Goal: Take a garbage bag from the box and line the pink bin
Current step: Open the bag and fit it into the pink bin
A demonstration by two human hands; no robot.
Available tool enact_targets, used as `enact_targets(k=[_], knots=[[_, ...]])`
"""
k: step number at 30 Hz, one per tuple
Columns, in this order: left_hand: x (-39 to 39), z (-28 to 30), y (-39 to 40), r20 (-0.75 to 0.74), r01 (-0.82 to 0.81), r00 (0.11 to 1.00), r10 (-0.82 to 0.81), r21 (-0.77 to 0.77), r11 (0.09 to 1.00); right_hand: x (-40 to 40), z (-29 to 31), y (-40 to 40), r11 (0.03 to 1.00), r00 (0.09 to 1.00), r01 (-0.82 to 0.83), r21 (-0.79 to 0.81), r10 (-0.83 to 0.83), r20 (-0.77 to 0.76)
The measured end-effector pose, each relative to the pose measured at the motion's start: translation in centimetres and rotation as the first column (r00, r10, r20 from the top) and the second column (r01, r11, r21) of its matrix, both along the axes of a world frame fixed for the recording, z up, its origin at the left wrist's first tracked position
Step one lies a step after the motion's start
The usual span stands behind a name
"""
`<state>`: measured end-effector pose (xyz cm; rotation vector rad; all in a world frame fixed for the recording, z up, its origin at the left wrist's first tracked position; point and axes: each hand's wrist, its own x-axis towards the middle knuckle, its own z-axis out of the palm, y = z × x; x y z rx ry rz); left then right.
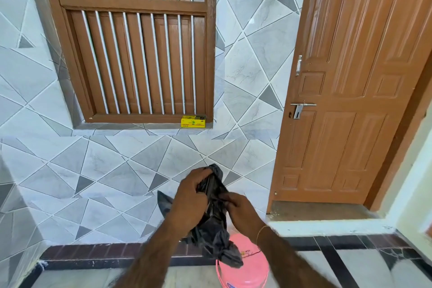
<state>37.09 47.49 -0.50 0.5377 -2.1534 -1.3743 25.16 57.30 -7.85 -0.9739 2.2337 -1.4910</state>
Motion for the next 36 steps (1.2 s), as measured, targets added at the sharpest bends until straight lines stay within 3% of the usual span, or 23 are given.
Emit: enact_targets(k=[2,4,6,9,10,12,14,18,21,24,27,29,30,32,33,34,36], knots=[[0.6,0.5,-0.2,-0.012,0.027,1.0,-0.026,0.069,0.997,-0.5,-0.5,0.7,0.992,0.996,-0.049,0.114,0.04,0.08],[0.9,0.6,-0.6,-0.058,0.057,0.997,-0.047,0.183,0.982,-0.5,-0.8,0.4,0.976,0.999,-0.043,0.213,0.036,0.033],[1.2,0.9,-0.5,-0.084,0.078,0.995,-0.058,0.258,0.963,0.1,-0.5,-0.5,0.988,0.993,0.116,0.1,-0.118,0.011],[1.2,0.9,-0.5,-0.087,0.063,0.995,-0.045,0.225,0.972,2.3,1.1,-1.5,0.88,0.89,0.453,-0.143,-0.456,0.019],[1.3,0.9,-0.5,-0.085,0.068,0.995,-0.052,0.197,0.978,3.1,1.5,-1.8,0.877,0.894,0.448,-0.173,-0.436,0.103],[1.3,1.1,-0.6,-0.078,0.087,0.994,-0.075,0.165,0.983,4.4,1.7,-2.8,0.918,0.898,0.298,-0.261,-0.176,0.404],[1.5,1.6,-0.5,-0.073,0.125,0.991,-0.115,0.149,0.981,4.3,1.2,-3.3,0.929,0.874,0.2,-0.31,-0.026,0.485],[2.8,2.4,-1.1,-0.078,0.224,0.974,-0.213,0.188,0.956,0.8,0.1,-2.0,0.956,0.97,0.185,-0.226,-0.141,0.198],[4.2,3.0,-2.5,-0.101,0.26,0.965,-0.242,0.244,0.934,-2.4,-2.6,-0.5,0.974,0.982,0.172,-0.149,-0.158,0.104],[5.1,3.5,-3.8,-0.12,0.261,0.964,-0.237,0.268,0.927,-4.6,-4.5,0.2,0.961,0.961,0.274,0.016,-0.274,-0.029],[5.9,3.7,-4.9,-0.15,0.244,0.967,-0.207,0.302,0.922,-4.9,-3.2,1.5,0.783,0.825,0.557,0.276,-0.485,-0.289],[6.3,3.9,-5.2,-0.171,0.246,0.965,-0.2,0.317,0.916,-5.5,-3.0,2.7,0.688,0.77,0.638,0.345,-0.567,-0.292],[6.4,3.9,-5.3,-0.171,0.241,0.966,-0.194,0.318,0.917,-5.6,-2.9,3.0,0.71,0.793,0.607,0.357,-0.568,-0.218],[6.3,3.9,-5.2,-0.156,0.23,0.969,-0.19,0.301,0.925,-5.6,-3.1,2.4,0.869,0.844,0.444,0.217,-0.487,0.226],[6.2,3.7,-5.2,-0.147,0.225,0.971,-0.189,0.294,0.929,-5.0,-3.2,1.9,0.929,0.79,0.359,0.094,-0.355,0.499],[6.1,3.6,-5.2,-0.139,0.213,0.974,-0.179,0.292,0.932,-4.3,-3.1,1.4,0.95,0.711,0.311,-0.011,-0.225,0.667],[5.8,3.0,-5.6,-0.091,0.137,0.989,-0.118,0.256,0.957,-4.2,-3.1,0.4,0.942,0.672,0.327,-0.074,-0.177,0.719]])
